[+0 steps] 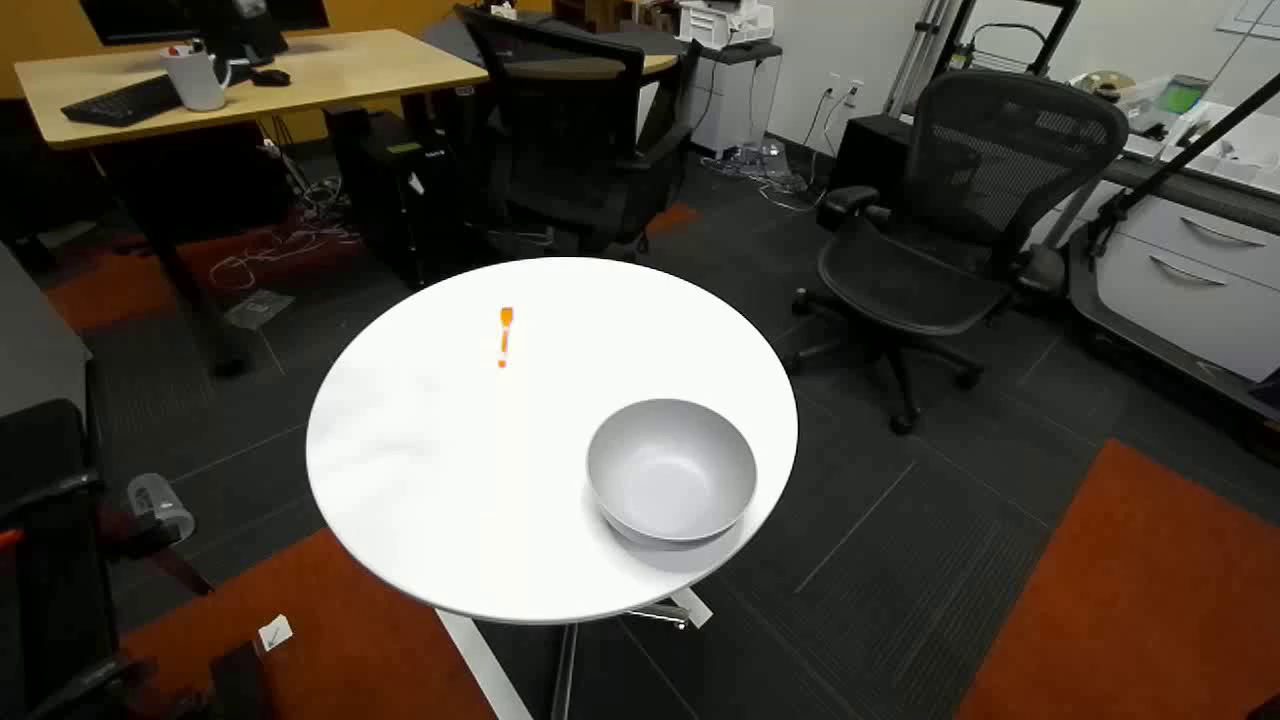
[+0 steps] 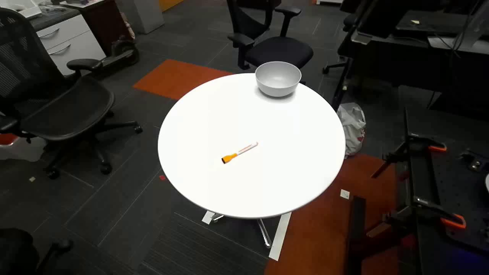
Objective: Put the thing on the table inside the bowl
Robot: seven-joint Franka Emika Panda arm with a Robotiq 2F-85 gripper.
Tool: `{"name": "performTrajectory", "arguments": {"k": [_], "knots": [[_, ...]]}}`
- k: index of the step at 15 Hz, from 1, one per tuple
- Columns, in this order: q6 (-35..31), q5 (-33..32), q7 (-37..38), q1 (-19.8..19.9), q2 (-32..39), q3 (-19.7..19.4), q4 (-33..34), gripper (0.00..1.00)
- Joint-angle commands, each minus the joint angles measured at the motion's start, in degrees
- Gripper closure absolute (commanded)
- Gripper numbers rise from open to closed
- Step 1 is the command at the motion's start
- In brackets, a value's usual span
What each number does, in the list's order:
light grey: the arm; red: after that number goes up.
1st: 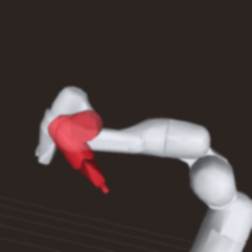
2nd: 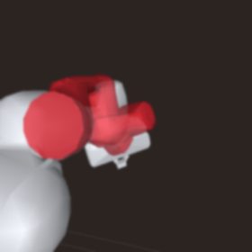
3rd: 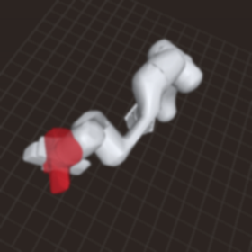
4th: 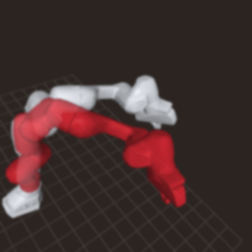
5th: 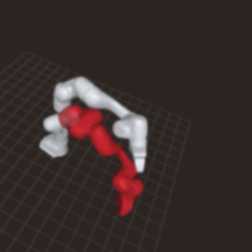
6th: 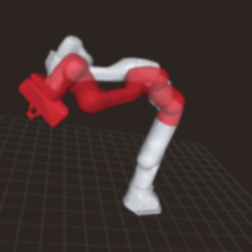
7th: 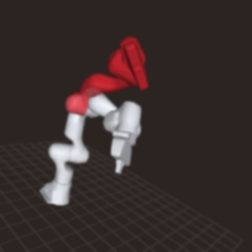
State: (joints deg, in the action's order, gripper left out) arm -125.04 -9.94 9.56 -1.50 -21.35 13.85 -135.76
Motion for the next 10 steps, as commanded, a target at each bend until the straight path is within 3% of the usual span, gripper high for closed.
{"name": "performTrajectory", "arguments": {"k": [1, 10], "knots": [[0.25, -0.57, 0.43, -1.38, 0.14, -1.24, 0.15, 0.00], [0.04, -1.24, 0.17, -1.16, 0.95, -1.32, 0.72, 0.00]]}}
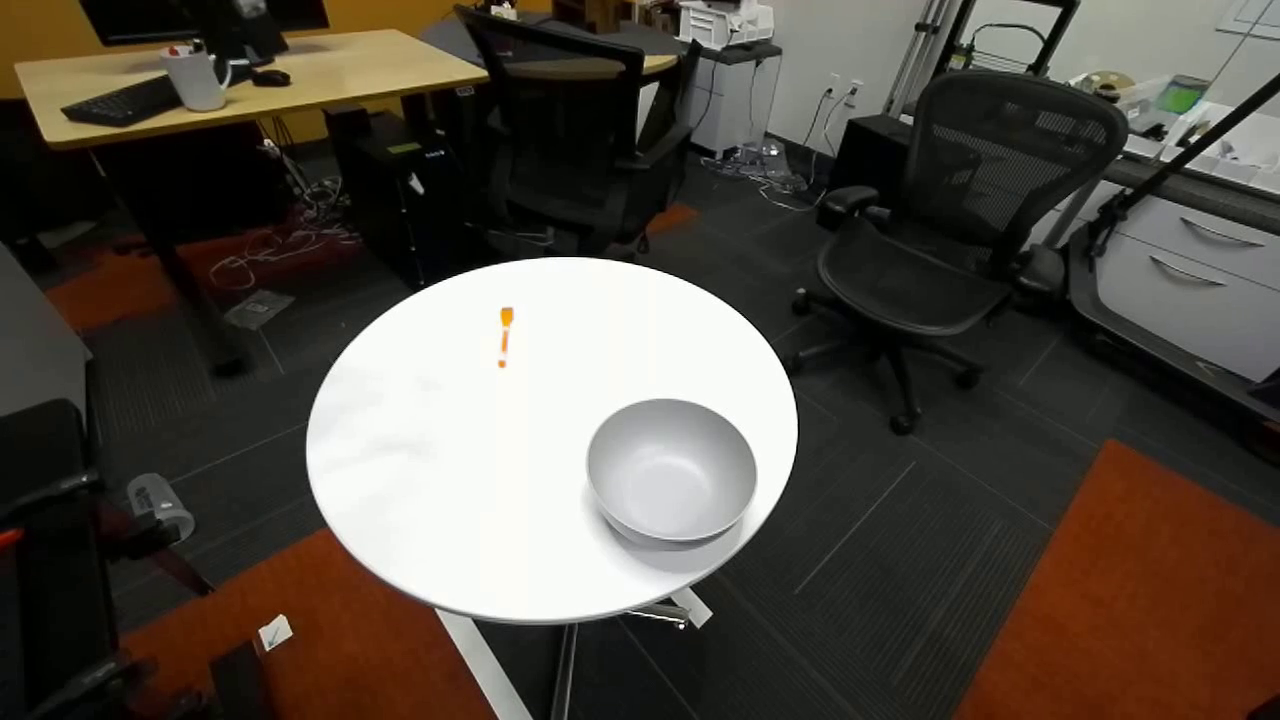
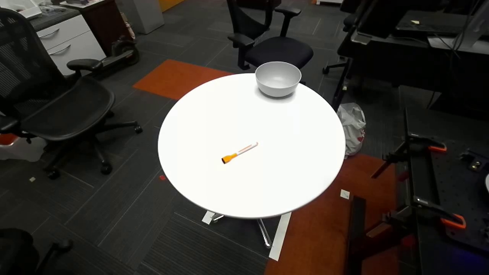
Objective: Put the thing on the table inside the bowl
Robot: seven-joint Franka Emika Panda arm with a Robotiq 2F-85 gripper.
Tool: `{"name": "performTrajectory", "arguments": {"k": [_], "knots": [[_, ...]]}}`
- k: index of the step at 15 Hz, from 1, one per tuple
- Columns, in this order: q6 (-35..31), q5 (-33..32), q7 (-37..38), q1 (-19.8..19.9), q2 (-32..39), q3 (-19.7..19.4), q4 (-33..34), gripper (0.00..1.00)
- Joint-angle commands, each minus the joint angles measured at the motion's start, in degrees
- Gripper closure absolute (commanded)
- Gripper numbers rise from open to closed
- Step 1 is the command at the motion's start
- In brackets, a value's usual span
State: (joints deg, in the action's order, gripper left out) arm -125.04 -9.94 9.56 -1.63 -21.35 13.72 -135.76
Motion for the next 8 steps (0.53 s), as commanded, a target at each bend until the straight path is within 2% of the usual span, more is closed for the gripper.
{"name": "performTrajectory", "arguments": {"k": [1, 4, 8], "knots": [[0.04, -1.93, -1.00, -0.97, 2.12, -1.46, 1.47, 0.00], [-0.68, -4.29, -3.44, -0.77, 5.35, -2.31, 3.06, 0.00], [-4.34, -3.99, -13.63, -1.63, 11.71, -5.34, 6.14, 0.00]]}}
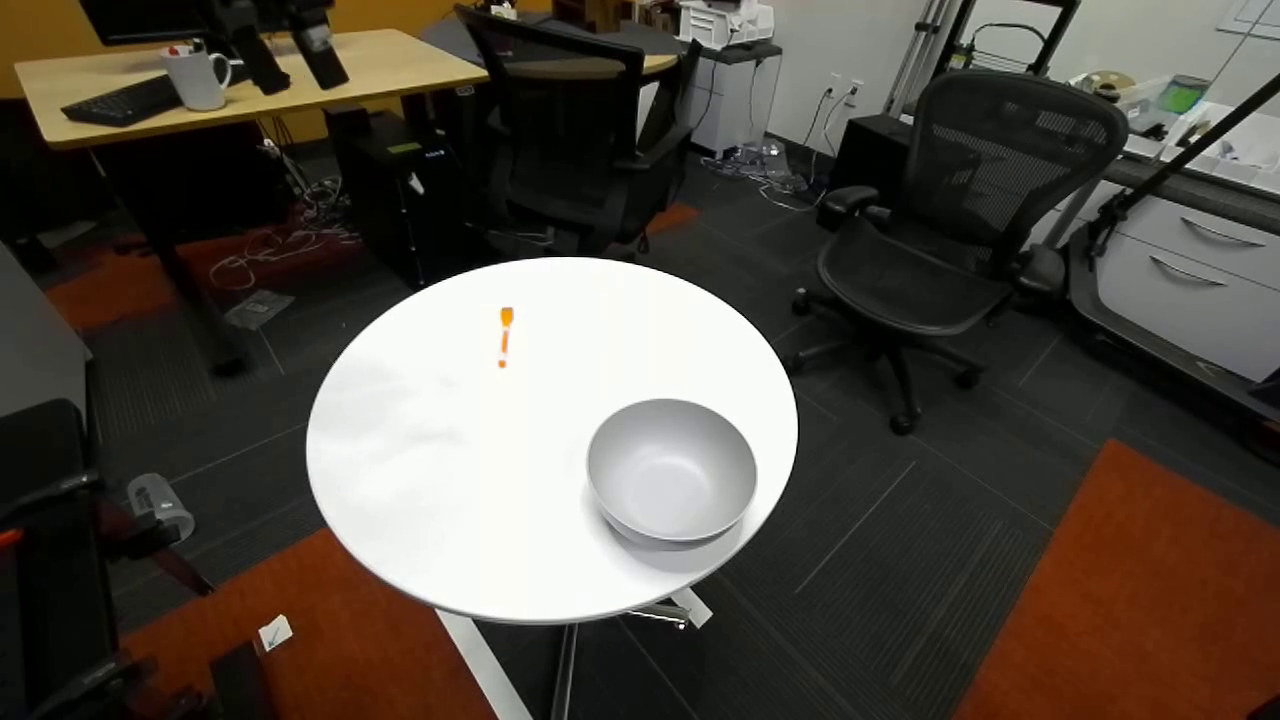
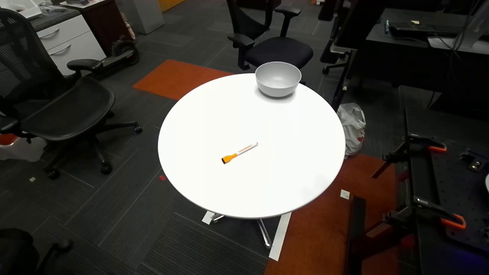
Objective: Put the thing on the table inside the bowl
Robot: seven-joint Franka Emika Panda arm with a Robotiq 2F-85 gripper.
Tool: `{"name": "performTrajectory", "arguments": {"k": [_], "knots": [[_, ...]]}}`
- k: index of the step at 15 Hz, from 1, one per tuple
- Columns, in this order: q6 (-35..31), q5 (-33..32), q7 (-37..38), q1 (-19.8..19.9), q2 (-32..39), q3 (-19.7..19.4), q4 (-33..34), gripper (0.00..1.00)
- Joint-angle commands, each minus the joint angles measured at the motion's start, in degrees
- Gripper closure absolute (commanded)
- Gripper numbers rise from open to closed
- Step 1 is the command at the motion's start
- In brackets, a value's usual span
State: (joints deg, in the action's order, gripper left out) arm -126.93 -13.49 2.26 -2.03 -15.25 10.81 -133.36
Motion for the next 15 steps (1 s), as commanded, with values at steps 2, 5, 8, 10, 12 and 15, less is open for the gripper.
{"name": "performTrajectory", "arguments": {"k": [2, 5, 8, 10, 12, 15], "knots": [[-4.34, -0.15, -11.58, -1.46, 9.10, -3.48, 5.61, 0.00], [-6.96, 0.09, -18.41, -1.72, 14.08, -4.28, 8.15, 0.00], [-8.17, -0.29, -23.06, -1.96, 19.65, -4.09, 11.10, 0.00], [-8.75, 0.69, -26.00, -2.01, 22.88, -3.87, 12.94, 0.00], [-9.15, 1.51, -28.61, -1.84, 25.70, -3.63, 14.62, 0.00], [-9.40, 3.54, -32.94, -0.93, 29.28, -3.19, 17.15, 0.00]]}}
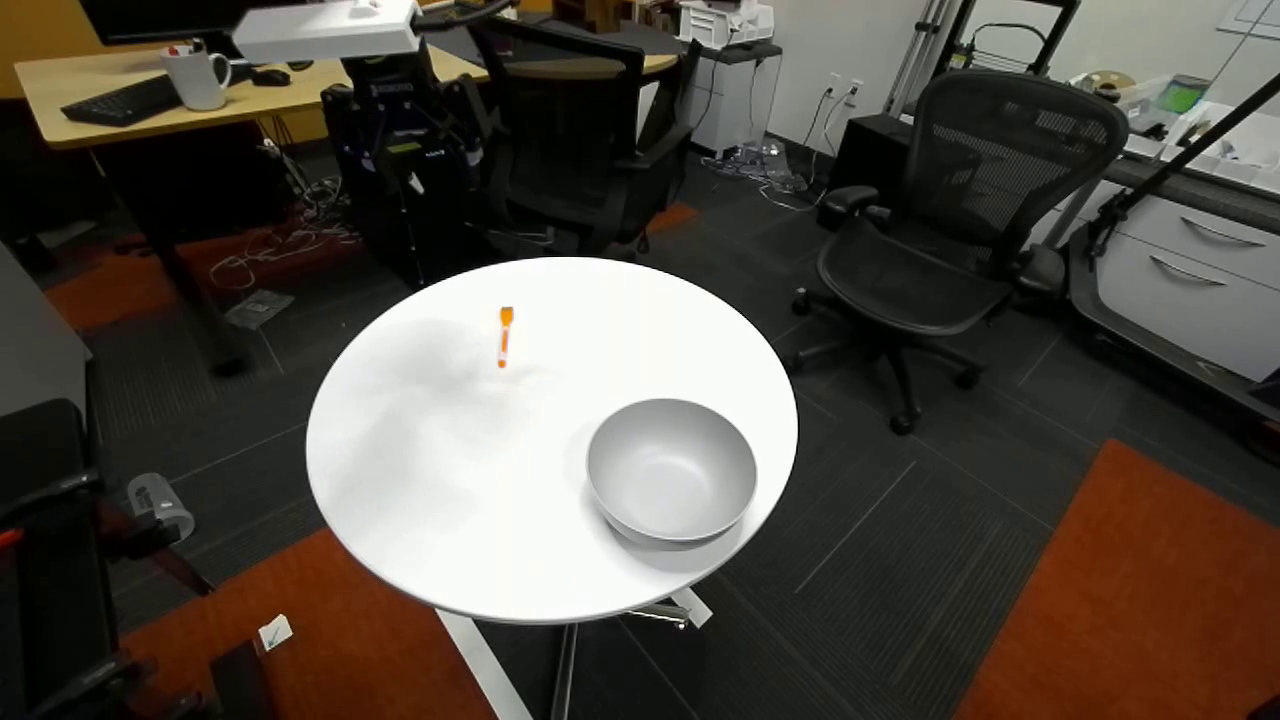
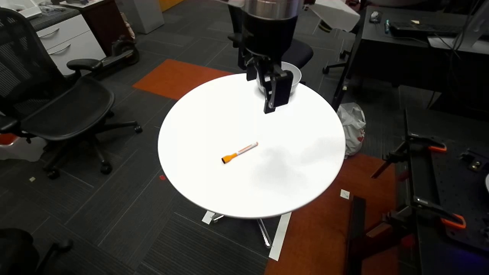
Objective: Put the thing on the table inside the bowl
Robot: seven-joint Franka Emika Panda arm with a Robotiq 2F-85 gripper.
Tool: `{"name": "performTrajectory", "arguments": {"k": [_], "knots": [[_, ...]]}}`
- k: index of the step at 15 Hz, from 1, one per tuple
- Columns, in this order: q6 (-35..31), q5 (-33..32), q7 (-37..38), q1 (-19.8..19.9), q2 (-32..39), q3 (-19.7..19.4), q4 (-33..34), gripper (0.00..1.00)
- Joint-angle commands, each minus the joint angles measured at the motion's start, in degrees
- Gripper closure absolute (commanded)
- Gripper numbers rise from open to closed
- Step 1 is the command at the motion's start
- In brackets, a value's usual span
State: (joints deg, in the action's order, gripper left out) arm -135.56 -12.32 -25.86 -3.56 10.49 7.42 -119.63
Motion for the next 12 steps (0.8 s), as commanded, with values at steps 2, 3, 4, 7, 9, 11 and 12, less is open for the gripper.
{"name": "performTrajectory", "arguments": {"k": [2, 3, 4, 7, 9, 11, 12], "knots": [[-0.14, 4.02, -8.48, 1.36, 5.37, 0.60, 4.88, 0.00], [-0.06, 4.84, -10.38, 1.77, 6.07, 0.78, 5.38, 0.00], [0.32, 5.34, -12.05, 2.00, 6.77, 0.84, 6.04, 0.00], [0.00, 3.84, -8.83, 1.10, 5.88, 0.13, 4.16, 0.00], [0.00, 3.83, -8.81, 1.02, 5.89, 0.16, 4.16, 0.00], [0.00, 3.83, -8.81, 1.01, 5.88, 0.16, 4.17, 0.00], [0.00, 3.83, -8.81, 1.00, 5.89, 0.16, 4.17, 0.00]]}}
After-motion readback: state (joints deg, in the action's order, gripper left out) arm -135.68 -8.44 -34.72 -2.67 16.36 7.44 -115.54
